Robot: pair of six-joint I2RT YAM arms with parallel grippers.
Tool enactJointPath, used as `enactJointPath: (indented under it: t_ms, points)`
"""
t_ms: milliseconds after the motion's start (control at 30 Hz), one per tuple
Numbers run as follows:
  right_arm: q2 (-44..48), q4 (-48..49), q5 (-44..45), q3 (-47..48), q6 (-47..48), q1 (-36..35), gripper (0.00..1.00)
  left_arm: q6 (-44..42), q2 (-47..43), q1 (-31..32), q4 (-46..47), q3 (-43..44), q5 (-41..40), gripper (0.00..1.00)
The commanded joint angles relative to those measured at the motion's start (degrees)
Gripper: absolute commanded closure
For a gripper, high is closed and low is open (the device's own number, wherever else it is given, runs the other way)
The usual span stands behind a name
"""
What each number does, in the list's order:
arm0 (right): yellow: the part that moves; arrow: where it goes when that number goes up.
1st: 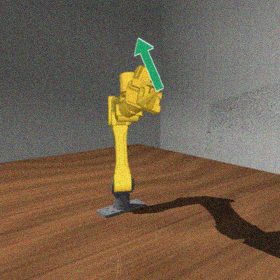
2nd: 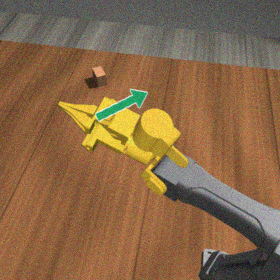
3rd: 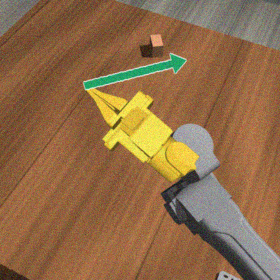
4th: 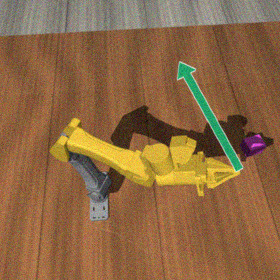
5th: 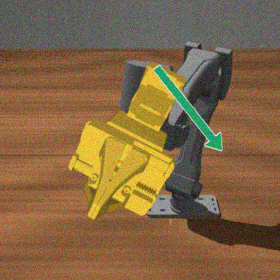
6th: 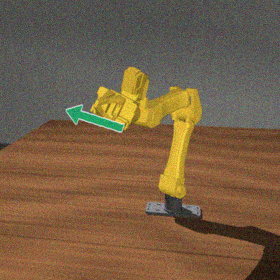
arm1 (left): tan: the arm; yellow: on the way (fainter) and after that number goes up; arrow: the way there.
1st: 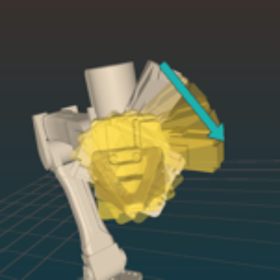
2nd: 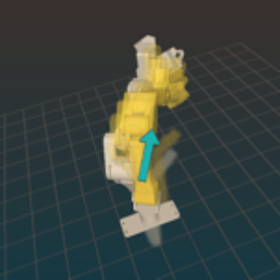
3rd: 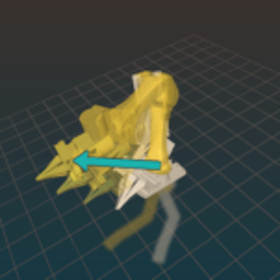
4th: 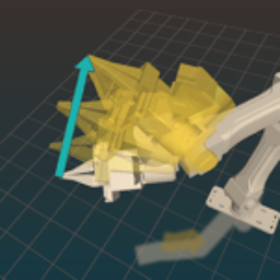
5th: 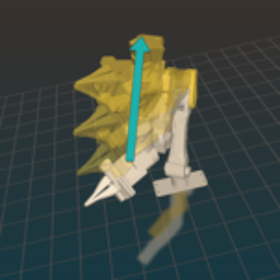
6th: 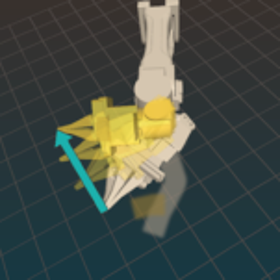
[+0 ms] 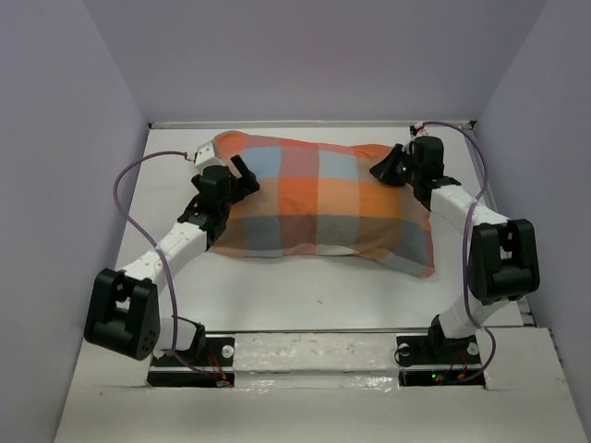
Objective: Put the pillow into the pillowcase
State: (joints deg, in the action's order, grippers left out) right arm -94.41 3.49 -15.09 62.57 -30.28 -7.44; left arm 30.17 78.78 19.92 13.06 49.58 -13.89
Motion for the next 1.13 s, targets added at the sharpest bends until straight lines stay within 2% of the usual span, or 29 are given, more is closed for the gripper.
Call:
enactJointPath:
  t_ms: [0, 33, 133, 167, 200, 233, 300, 367, 467, 600, 733, 900, 1100]
  points:
    - [-1.0, 2.2, -2.1, 2.2, 1.9, 1.1, 0.98, 4.2, -9.7, -1.4, 3.9, -10.4, -0.7, 0.01]
    - [-1.0, 2.1, -2.8, 2.9, 1.8, 1.1, 0.94, 4.4, -11.5, -1.4, 3.6, -11.3, -0.9, 0.01]
    - [3.0, -0.5, -5.7, 5.5, 0.7, 1.1, 0.68, 3.0, -19.0, -1.4, 0.0, -10.3, -1.1, 0.01]
    - [5.0, -1.1, -6.7, 6.2, 0.3, 1.1, 0.51, 2.2, -22.6, -1.1, -1.0, -8.2, -0.8, 0.01]
    - [7.5, -1.7, -7.0, 6.2, -0.4, 1.1, 0.43, 0.7, -24.2, -0.9, -2.6, -6.9, 0.1, 0.01]
    - [13.0, -2.4, -7.0, 6.3, -0.6, 1.1, 0.28, -0.1, -25.9, -0.4, -3.2, -5.6, 0.7, 0.01]
    - [19.4, -4.6, -5.8, 5.5, -0.6, 1.1, 0.05, -1.3, -31.0, 2.0, -4.0, -2.3, 2.7, 0.01]
    - [29.8, -5.9, -3.5, 4.2, -0.3, 1.1, 0.0, -2.8, -36.8, 4.1, -4.1, -0.5, 3.9, 0.01]
    - [43.8, -8.7, -0.3, 1.3, -0.2, 1.1, 0.0, -4.2, -43.1, 6.4, -3.7, 0.9, 10.5, 0.01]
    - [60.1, -9.9, 6.2, -3.5, 0.0, 1.1, 0.0, -4.8, -50.4, 6.6, -0.7, 0.8, 24.0, 0.01]
    - [71.2, -10.2, 10.8, -6.7, 1.4, 1.1, 0.0, -5.1, -56.7, 6.5, -2.5, 0.7, 25.0, 0.01]
    - [76.7, -9.7, 10.3, -7.7, 1.3, 1.1, 0.0, -5.4, -63.1, 6.6, -2.9, -1.7, 24.1, 0.01]
    - [77.3, -9.7, 10.6, -8.2, 1.5, 1.1, 0.0, -6.6, -63.8, 6.5, -5.3, -3.9, 22.0, 0.01]
